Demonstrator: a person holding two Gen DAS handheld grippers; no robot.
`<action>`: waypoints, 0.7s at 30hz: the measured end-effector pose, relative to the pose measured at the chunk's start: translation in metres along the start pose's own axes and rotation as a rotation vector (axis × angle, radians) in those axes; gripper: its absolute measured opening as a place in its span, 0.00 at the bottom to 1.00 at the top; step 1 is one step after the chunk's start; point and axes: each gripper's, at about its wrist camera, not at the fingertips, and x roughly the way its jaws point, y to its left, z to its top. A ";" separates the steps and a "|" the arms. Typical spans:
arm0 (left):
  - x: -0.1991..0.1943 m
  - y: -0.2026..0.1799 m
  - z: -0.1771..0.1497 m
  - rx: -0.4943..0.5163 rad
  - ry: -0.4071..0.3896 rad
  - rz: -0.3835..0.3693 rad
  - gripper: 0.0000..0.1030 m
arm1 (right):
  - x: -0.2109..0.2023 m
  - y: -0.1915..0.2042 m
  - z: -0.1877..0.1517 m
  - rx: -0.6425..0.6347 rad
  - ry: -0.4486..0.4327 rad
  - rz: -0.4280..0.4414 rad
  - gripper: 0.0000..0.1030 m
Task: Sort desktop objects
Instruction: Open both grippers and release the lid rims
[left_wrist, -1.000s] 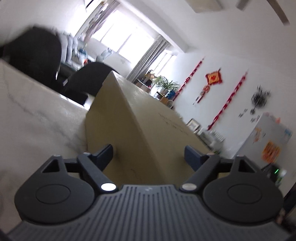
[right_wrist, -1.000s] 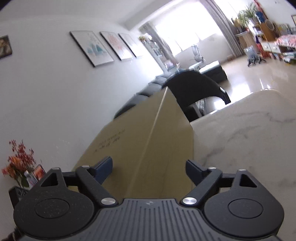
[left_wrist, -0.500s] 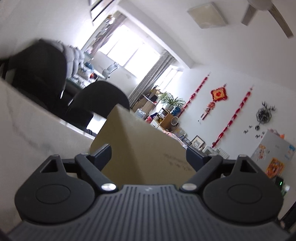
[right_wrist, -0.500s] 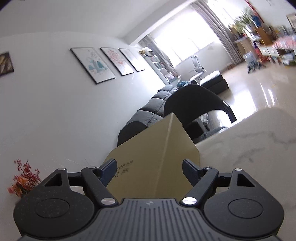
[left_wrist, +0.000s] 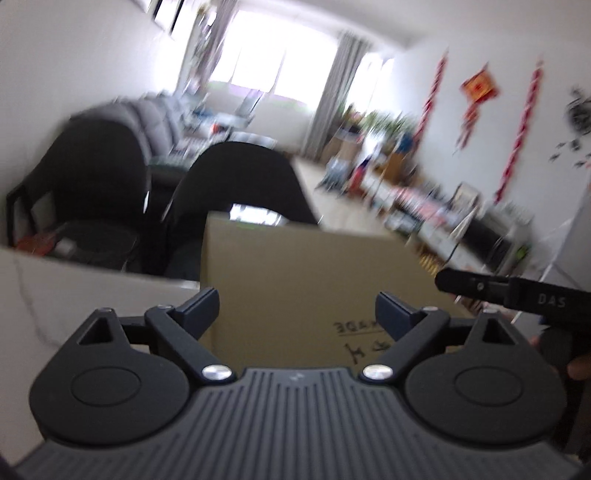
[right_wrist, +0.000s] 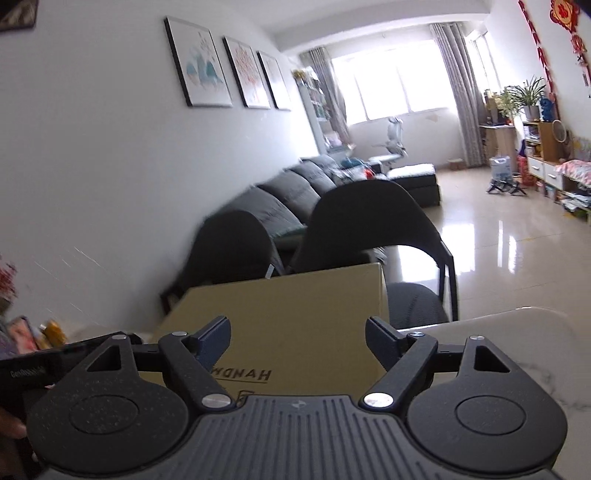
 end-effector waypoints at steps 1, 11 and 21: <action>0.006 -0.002 0.002 0.003 0.021 0.019 0.91 | 0.006 0.003 0.000 -0.009 0.012 -0.015 0.81; 0.035 -0.025 0.027 0.044 0.131 0.138 0.92 | 0.066 0.023 0.017 -0.082 0.101 -0.126 0.81; 0.037 -0.031 0.024 0.074 0.187 0.159 0.93 | 0.091 0.029 0.011 -0.108 0.153 -0.182 0.80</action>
